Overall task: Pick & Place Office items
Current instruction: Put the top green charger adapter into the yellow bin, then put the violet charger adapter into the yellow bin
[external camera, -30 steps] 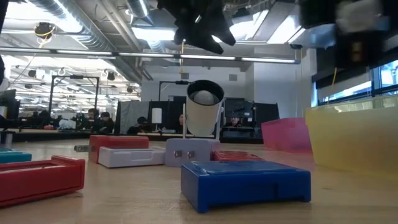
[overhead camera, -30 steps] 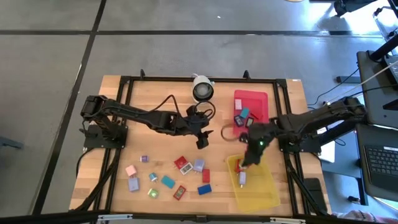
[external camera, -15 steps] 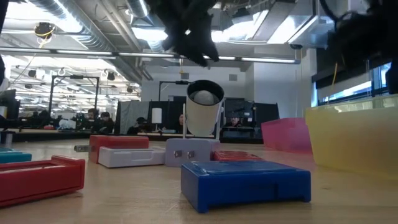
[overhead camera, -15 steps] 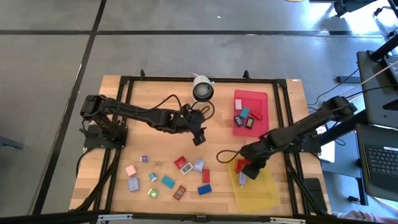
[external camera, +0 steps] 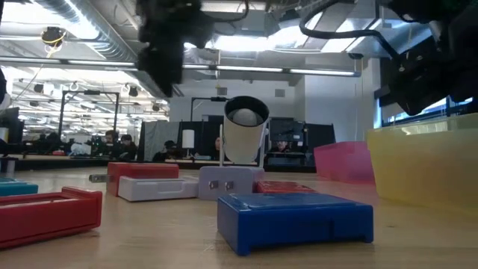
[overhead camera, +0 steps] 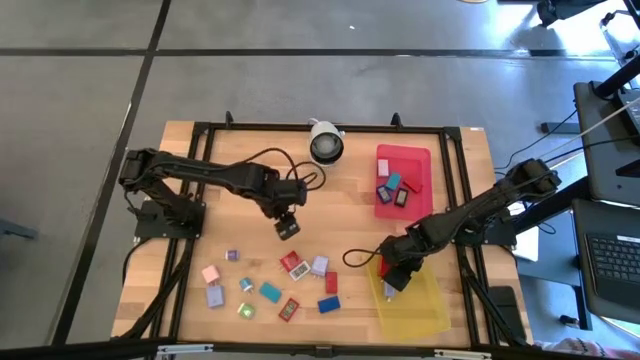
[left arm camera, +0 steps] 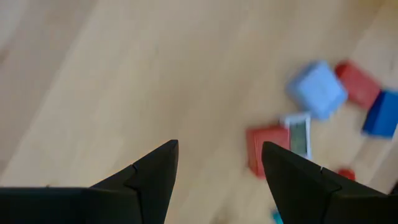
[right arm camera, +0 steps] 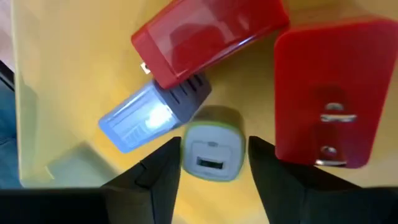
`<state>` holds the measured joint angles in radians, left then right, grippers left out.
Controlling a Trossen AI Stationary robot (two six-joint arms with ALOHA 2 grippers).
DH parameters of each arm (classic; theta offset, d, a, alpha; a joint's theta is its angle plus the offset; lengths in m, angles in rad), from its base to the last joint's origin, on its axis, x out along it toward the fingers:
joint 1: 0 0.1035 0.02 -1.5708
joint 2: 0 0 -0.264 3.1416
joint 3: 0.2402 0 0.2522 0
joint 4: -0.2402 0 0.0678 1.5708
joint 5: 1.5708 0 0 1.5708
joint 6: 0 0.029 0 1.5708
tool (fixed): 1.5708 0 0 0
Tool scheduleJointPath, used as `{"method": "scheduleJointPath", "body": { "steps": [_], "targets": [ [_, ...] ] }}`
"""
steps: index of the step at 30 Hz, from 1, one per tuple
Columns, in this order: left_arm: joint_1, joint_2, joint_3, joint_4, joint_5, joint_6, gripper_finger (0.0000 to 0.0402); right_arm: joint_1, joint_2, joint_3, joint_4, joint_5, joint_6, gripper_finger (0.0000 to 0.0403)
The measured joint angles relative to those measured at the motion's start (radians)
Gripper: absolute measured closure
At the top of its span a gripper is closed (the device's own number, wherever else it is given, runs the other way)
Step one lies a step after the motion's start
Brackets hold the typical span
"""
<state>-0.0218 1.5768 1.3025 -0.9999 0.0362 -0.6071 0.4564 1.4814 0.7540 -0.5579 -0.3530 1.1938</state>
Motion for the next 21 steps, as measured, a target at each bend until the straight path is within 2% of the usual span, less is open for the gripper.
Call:
{"method": "scheduleJointPath", "body": {
  "steps": [6,9,13,18,21],
  "targets": [
    [-0.071,0.000,0.000,-0.125,0.067,0.000,0.0173,0.000,-0.005,-0.001,0.003,0.007,0.003,0.0180],
    [-0.121,0.000,0.000,-0.253,0.084,0.000,0.0173,-0.001,-0.006,-0.001,0.003,-0.046,0.002,0.0169],
    [-0.191,0.000,-0.002,-0.446,0.107,-0.005,0.0173,-0.001,-0.007,-0.001,-0.002,-0.169,-0.020,0.0166],
    [-0.282,0.000,-0.044,-0.448,0.023,0.007,0.0173,0.000,-0.007,-0.001,-0.005,-0.219,-0.063,0.0165],
    [-0.324,0.001,-0.100,-0.379,0.049,0.045,0.0173,0.000,-0.007,-0.001,-0.010,-0.219,-0.076,0.0165]
  ]
}}
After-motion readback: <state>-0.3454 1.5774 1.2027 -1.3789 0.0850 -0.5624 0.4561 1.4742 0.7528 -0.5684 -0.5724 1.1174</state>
